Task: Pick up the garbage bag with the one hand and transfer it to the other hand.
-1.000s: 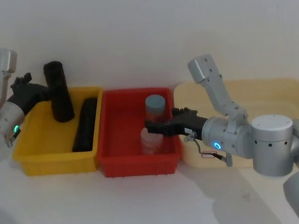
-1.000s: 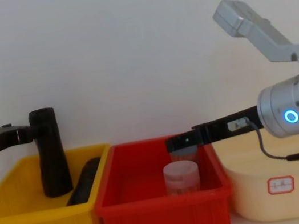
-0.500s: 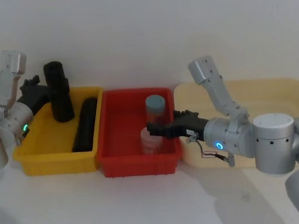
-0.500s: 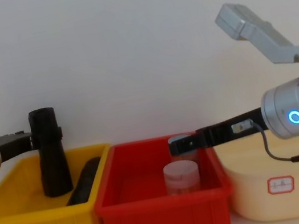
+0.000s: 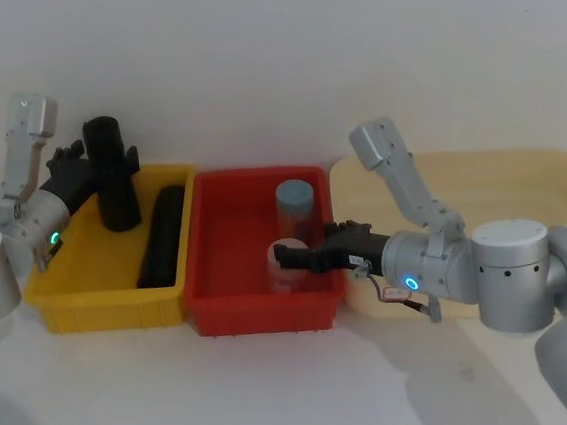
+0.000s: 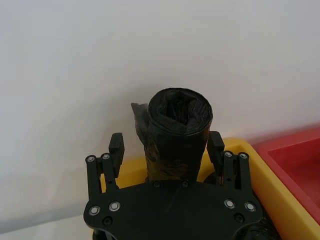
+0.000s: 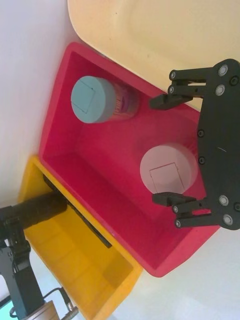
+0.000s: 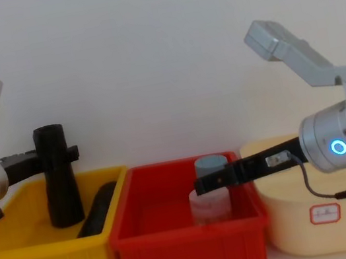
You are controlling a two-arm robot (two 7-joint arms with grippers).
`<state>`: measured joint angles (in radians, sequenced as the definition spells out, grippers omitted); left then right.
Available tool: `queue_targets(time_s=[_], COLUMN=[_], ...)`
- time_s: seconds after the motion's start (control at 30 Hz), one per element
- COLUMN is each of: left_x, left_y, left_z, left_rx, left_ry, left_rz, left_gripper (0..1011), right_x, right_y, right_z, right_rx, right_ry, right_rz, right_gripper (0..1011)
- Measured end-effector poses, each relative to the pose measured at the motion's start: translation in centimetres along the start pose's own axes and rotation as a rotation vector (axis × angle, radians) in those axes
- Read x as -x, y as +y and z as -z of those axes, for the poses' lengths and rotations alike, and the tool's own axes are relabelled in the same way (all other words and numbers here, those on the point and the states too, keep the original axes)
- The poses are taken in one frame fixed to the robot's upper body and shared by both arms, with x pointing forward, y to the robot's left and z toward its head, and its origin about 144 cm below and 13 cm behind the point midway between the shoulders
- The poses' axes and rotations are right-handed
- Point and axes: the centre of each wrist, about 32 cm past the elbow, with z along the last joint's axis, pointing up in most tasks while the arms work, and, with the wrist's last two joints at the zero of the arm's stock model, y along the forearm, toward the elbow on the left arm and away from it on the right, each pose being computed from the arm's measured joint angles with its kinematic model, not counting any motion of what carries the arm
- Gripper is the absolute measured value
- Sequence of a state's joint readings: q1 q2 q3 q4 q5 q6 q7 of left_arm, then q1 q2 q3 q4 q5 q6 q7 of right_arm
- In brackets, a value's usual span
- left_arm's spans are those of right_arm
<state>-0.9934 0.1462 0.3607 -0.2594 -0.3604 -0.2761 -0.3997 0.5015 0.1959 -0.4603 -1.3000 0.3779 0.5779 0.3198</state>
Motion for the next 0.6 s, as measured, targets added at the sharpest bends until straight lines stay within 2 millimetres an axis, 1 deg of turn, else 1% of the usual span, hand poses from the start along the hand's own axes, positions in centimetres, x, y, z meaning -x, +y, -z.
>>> queue_targets(time_s=[0.6], left_x=[-0.07], left_y=[-0.04], left_z=[-0.43], left_rx=[0.005], left_ry=[-0.008], left_rz=[0.005], left_gripper=[1000], right_x=[0.47], right_y=[0.26], right_z=[-0.44], right_rx=[0.007], right_ry=[-0.047], right_rz=[-0.060], right_gripper=[1000])
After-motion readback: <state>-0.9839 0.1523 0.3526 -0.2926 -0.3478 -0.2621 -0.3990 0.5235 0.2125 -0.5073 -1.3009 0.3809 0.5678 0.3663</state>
